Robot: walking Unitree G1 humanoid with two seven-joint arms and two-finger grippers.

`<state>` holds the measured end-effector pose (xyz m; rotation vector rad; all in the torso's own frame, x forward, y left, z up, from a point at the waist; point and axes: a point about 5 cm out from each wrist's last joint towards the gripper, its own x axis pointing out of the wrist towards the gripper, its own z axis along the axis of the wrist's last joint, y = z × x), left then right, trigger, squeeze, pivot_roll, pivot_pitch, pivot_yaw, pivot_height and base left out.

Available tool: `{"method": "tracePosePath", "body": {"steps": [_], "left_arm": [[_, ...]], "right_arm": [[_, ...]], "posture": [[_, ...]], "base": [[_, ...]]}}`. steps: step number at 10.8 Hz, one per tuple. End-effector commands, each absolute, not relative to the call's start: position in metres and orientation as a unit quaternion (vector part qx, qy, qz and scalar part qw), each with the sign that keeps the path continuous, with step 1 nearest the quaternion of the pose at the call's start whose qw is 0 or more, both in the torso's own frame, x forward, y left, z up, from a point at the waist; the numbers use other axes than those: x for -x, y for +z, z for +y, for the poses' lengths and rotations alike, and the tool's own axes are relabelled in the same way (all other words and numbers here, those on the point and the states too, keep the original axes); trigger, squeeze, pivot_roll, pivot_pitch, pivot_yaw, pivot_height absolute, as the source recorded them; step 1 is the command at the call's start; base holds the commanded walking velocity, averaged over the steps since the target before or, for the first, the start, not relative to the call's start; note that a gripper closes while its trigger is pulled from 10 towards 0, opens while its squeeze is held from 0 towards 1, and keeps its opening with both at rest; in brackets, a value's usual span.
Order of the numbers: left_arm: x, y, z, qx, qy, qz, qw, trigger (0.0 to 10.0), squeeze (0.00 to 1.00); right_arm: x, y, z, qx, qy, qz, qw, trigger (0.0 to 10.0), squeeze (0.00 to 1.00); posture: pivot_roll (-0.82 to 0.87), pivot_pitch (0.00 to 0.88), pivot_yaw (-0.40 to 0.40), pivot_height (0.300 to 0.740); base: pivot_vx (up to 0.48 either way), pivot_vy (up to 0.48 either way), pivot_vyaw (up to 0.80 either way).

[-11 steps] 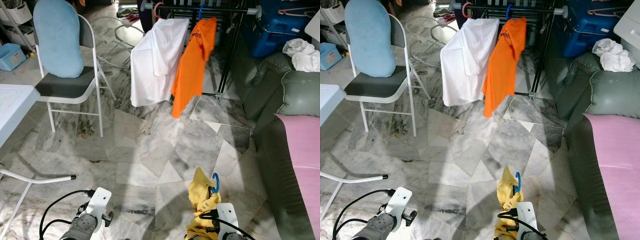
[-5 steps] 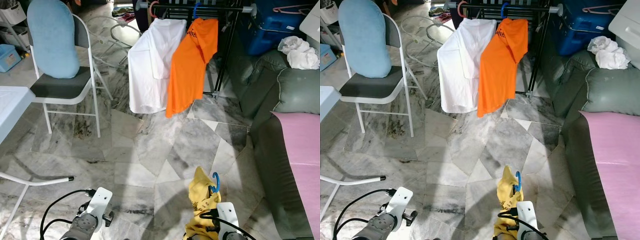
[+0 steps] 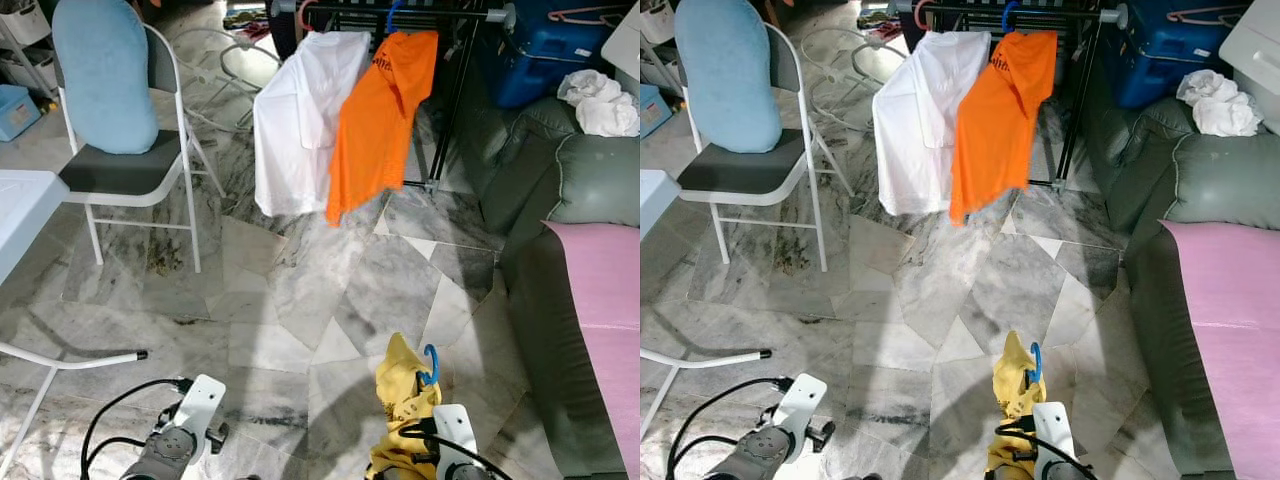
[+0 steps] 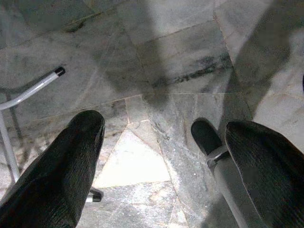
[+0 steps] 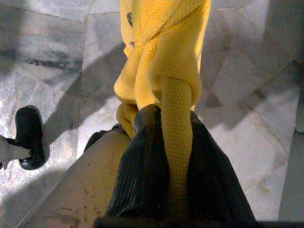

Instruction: Hang hanger

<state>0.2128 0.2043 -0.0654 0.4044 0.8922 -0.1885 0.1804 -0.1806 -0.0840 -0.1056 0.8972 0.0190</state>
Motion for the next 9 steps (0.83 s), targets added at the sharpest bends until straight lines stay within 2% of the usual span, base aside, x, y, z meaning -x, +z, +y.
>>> {"method": "tracePosePath", "body": {"steps": [1,9], "left_arm": [[-0.2086,-0.0678,0.2051,-0.196,-0.094,0.434,0.874,10.0,0.0],[-0.2077,-0.0683,0.2049,-0.197,-0.095,0.435,0.873,10.0,0.0]], "right_arm": [[-0.1815,-0.0834,-0.1791,0.055,0.013,0.429,0.902,10.0,0.0],[-0.1797,-0.0843,-0.1791,0.064,0.02,0.432,0.899,10.0,0.0]], "posture": [[-0.07,0.147,0.018,0.74],[-0.07,0.151,0.016,0.74]], "base": [[0.0,0.0,0.0],[0.0,0.0,0.0]]}}
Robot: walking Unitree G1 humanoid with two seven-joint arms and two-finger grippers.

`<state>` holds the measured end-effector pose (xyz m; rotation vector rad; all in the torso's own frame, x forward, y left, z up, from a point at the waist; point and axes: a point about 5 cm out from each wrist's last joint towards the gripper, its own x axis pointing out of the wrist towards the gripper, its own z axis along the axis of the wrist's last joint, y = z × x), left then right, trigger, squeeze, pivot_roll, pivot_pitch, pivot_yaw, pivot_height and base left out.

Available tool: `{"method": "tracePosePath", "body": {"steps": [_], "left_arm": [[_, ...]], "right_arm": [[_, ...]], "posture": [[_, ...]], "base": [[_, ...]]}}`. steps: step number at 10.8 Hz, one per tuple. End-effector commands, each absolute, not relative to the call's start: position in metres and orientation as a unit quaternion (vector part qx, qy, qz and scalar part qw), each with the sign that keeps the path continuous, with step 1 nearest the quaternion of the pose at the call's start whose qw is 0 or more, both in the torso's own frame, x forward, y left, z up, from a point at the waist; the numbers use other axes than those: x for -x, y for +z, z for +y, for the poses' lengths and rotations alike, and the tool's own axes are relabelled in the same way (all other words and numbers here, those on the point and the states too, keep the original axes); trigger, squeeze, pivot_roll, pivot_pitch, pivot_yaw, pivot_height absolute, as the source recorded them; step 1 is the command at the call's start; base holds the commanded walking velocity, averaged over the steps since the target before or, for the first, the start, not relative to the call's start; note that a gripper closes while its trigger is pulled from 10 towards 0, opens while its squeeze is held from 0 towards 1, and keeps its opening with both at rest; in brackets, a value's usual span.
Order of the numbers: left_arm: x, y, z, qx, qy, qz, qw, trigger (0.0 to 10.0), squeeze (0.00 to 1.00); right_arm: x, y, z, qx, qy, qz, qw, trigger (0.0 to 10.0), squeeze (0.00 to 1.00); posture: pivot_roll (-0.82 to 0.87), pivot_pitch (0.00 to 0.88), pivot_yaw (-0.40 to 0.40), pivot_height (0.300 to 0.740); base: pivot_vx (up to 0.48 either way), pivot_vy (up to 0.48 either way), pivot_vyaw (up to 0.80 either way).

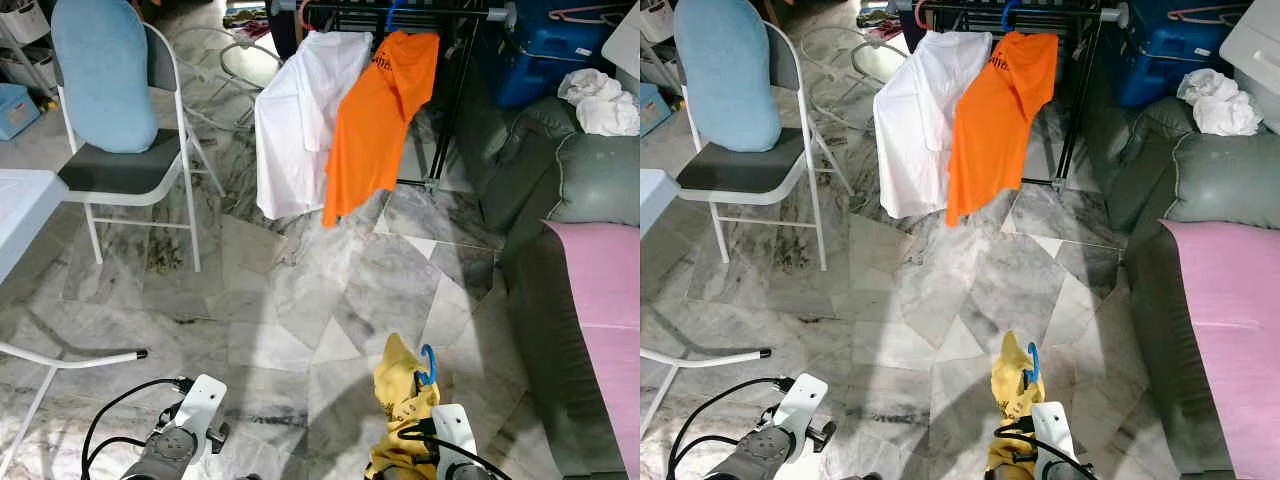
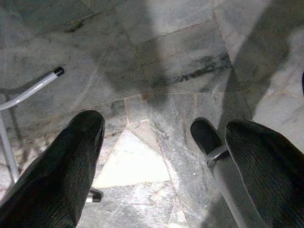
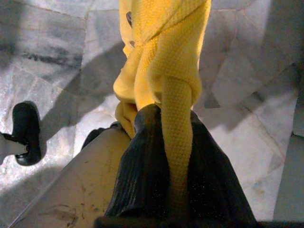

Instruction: Hang hanger

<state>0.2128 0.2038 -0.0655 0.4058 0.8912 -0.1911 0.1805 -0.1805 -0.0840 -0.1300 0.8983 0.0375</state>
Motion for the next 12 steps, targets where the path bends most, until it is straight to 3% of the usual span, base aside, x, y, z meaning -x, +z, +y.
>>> {"method": "tracePosePath", "body": {"steps": [1,5,8,9,11,12], "left_arm": [[-0.208,-0.068,0.205,-0.198,-0.095,0.435,0.873,10.0,0.0],[-0.209,-0.067,0.205,-0.184,-0.081,0.423,0.884,10.0,0.0],[-0.213,-0.063,0.201,-0.132,-0.055,0.382,0.913,10.0,0.0],[-0.239,-0.028,0.184,-0.156,-0.083,0.178,0.968,10.0,0.0],[-0.26,-0.011,0.175,-0.177,-0.069,0.125,0.974,10.0,0.0],[-0.275,0.003,0.171,-0.141,-0.061,0.099,0.983,10.0,0.0]], "right_arm": [[-0.18,-0.085,-0.178,0.064,0.021,0.433,0.899,10.0,0.0],[-0.191,-0.078,-0.183,0.039,-0.009,0.41,0.911,10.0,0.0],[-0.236,-0.046,-0.19,-0.012,-0.045,0.306,0.951,10.0,0.0],[-0.253,-0.031,-0.19,-0.024,-0.046,0.257,0.965,10.0,0.0],[-0.276,-0.004,-0.193,-0.079,-0.068,0.178,0.979,10.0,0.0],[-0.279,0.004,-0.194,-0.082,-0.069,0.154,0.982,10.0,0.0]], "posture": [[-0.07,0.151,0.016,0.74],[-0.08,0.139,0.015,0.74],[-0.09,0.095,-0.003,0.74],[-0.09,0.085,-0.007,0.74],[-0.09,0.085,-0.021,0.74],[-0.1,0.102,-0.026,0.74]], "base": [[0.0,0.0,0.0],[0.0,0.0,0.0],[0.0,0.0,0.0],[0.0,0.0,0.0],[0.0,0.0,0.0],[0.0,0.0,0.0]]}}
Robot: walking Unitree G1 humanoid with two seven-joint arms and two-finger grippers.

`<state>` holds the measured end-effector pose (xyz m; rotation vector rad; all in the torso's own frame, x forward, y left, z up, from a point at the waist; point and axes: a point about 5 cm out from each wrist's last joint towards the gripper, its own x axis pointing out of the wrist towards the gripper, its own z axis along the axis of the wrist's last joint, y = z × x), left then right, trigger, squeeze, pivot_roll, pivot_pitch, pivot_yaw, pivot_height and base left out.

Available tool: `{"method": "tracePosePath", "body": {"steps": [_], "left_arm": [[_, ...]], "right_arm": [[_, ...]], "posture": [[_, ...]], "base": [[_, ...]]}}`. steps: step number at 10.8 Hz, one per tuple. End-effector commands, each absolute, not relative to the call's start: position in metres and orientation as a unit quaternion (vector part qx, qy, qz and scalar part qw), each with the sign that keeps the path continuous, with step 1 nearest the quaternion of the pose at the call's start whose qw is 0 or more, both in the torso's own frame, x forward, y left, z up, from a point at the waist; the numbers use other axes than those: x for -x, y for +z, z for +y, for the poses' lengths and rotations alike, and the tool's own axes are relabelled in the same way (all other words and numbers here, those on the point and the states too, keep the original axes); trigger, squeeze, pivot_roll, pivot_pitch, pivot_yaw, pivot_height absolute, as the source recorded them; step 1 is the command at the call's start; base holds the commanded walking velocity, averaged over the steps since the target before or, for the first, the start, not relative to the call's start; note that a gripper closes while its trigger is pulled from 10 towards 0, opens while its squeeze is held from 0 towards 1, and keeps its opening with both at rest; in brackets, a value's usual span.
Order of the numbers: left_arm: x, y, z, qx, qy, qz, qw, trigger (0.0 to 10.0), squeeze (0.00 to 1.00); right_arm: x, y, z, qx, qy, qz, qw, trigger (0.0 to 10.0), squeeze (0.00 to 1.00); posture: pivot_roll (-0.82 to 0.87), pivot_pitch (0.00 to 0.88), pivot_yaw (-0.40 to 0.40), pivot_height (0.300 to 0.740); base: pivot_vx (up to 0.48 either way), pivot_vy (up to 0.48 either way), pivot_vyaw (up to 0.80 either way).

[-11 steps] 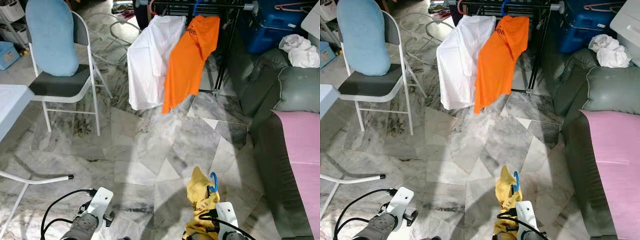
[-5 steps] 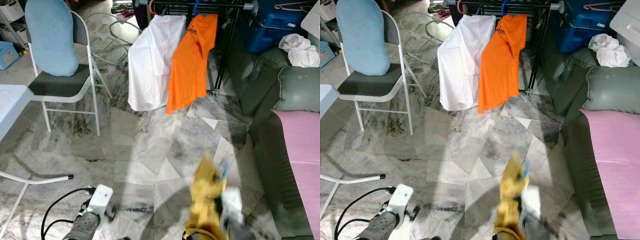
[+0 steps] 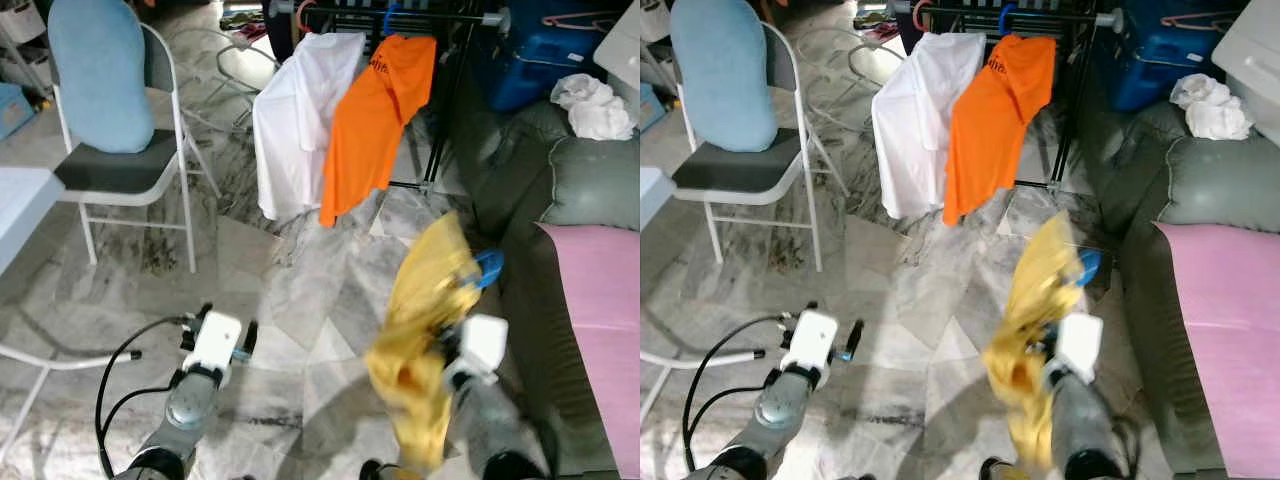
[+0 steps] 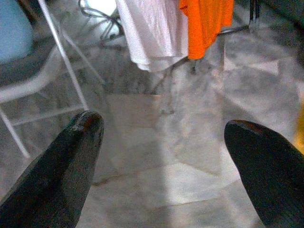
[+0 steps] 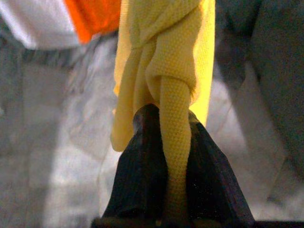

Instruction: Hang hanger

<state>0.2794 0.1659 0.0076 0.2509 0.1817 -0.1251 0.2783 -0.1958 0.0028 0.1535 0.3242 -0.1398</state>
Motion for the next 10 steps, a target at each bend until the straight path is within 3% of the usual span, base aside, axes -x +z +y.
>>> {"method": "tracePosePath", "body": {"steps": [1,3,5,10], "left_arm": [[-0.295,0.028,0.162,-0.092,-0.057,0.052,0.993,10.0,0.0],[-0.296,0.053,0.161,-0.079,-0.03,-0.036,0.996,10.0,0.0],[-0.295,0.07,0.161,-0.072,-0.037,-0.074,0.994,10.0,0.0],[-0.296,0.083,0.167,-0.078,-0.025,-0.079,0.993,10.0,0.0]], "right_arm": [[-0.28,0.009,-0.194,-0.079,-0.065,0.136,0.985,10.0,0.0],[-0.275,0.033,-0.184,-0.033,0.0,0.076,0.997,10.0,0.0],[-0.271,0.045,-0.193,-0.014,-0.018,0.059,0.998,10.0,0.0],[-0.262,0.052,-0.213,0.042,-0.055,0.067,0.995,10.0,0.0]], "posture": [[-0.1,0.105,-0.025,0.74],[-0.11,0.105,-0.031,0.74],[-0.11,0.102,-0.032,0.74],[-0.12,0.093,-0.037,0.74]], "base": [[0.0,0.0,0.0],[0.0,0.0,0.0],[0.0,0.0,0.0],[0.0,0.0,0.0]]}}
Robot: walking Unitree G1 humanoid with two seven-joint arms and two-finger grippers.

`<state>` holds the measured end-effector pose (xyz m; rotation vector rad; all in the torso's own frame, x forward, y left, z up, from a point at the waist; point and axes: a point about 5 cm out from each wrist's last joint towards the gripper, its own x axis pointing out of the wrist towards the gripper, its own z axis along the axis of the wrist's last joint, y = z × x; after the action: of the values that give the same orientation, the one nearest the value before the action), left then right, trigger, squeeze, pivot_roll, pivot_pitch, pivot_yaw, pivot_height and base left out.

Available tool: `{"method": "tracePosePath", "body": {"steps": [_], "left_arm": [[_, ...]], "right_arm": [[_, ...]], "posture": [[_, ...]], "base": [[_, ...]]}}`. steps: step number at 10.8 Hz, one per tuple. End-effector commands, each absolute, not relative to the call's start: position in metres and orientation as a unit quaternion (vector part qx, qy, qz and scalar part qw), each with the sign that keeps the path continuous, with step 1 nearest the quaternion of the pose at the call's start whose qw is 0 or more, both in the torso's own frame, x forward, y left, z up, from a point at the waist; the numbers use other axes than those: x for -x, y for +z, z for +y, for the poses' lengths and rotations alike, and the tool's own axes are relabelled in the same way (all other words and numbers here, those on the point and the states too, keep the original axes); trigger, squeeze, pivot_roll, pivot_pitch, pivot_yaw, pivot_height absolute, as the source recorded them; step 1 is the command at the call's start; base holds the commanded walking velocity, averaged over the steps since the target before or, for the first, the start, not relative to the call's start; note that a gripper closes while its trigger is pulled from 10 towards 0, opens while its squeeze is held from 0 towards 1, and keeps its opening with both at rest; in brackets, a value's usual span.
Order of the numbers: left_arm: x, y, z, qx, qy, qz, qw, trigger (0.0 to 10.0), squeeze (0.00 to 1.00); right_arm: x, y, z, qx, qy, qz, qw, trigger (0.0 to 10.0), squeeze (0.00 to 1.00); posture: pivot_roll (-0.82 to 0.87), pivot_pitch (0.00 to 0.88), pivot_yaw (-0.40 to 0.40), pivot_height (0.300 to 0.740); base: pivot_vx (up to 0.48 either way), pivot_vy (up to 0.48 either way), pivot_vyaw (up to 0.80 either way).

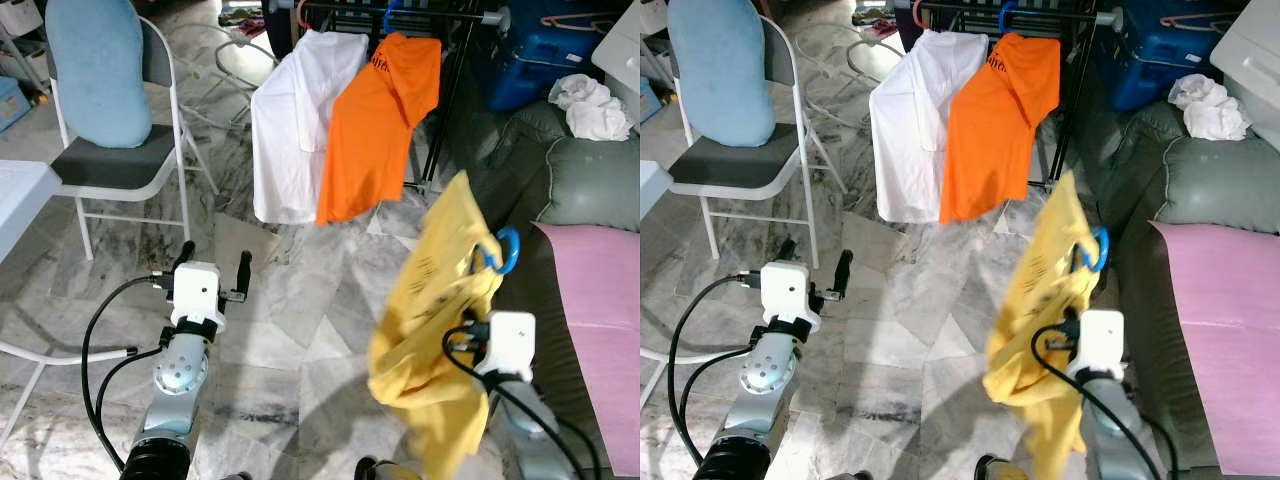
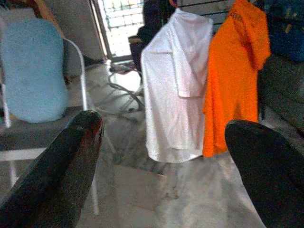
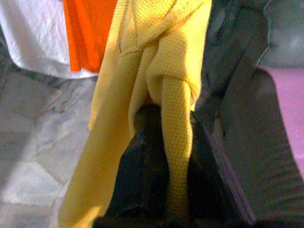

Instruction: Hang hanger

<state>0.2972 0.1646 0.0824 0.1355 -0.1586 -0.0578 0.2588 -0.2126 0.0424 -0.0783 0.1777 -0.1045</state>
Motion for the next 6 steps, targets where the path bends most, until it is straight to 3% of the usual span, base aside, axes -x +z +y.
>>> {"method": "tracePosePath", "body": {"steps": [1,3,6], "left_arm": [[-0.299,0.085,0.162,-0.062,-0.044,-0.08,0.994,10.0,0.0],[-0.299,0.086,0.153,-0.059,-0.073,-0.081,0.992,10.0,0.0],[-0.298,0.082,0.152,-0.051,-0.089,-0.065,0.993,10.0,0.0]], "right_arm": [[-0.264,0.054,-0.215,0.045,-0.062,0.063,0.995,10.0,0.0],[-0.264,0.053,-0.219,0.036,-0.082,0.07,0.994,10.0,0.0],[-0.263,0.053,-0.217,0.038,-0.08,0.076,0.993,10.0,0.0]], "posture": [[-0.12,0.091,-0.036,0.74],[-0.13,0.086,-0.029,0.74],[-0.14,0.081,-0.028,0.74]], "base": [[0.0,0.0,0.0],[0.137,0.0,0.0],[0.375,0.0,-0.17]]}}
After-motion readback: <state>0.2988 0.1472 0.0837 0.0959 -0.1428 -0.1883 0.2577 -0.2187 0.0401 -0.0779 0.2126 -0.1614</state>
